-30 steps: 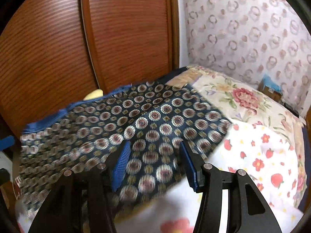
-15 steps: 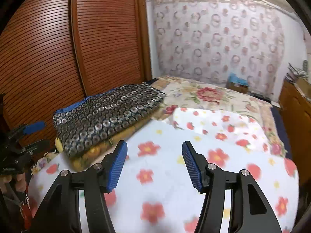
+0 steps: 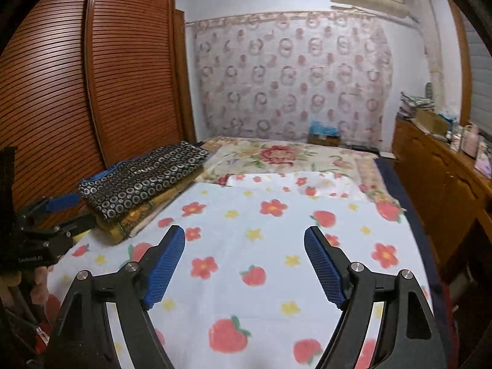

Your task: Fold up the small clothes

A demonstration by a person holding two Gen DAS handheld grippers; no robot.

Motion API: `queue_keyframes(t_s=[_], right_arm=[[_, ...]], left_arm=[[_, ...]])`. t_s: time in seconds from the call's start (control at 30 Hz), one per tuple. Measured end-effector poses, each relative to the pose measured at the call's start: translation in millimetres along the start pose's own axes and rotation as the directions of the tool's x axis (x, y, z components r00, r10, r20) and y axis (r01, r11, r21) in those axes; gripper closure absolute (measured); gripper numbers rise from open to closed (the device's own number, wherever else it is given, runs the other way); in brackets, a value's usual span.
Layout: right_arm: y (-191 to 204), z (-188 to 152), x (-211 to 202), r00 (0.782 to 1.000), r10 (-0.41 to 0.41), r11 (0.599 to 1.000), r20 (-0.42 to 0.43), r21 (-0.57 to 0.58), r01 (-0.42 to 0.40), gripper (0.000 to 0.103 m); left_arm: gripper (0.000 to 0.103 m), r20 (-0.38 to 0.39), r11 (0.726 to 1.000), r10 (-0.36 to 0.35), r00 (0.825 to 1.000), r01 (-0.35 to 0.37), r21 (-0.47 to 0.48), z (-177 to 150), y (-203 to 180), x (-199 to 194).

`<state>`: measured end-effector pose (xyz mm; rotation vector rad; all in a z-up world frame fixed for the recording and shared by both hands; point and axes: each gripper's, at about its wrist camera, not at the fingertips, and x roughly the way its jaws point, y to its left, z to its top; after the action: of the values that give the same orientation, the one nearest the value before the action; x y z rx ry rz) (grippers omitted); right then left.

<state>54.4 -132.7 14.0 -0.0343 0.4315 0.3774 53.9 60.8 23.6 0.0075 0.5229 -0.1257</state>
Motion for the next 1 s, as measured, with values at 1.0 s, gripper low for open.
queue_keyframes(t_s=[1.0], right_arm=[[22,-25,-57,0.977,-0.115,0.991,0.177,0.091,0.100,0.022]], left_arm=[[0.013,0.114,1.000,-0.012,0.993,0.009,0.020,39,-27,-41]])
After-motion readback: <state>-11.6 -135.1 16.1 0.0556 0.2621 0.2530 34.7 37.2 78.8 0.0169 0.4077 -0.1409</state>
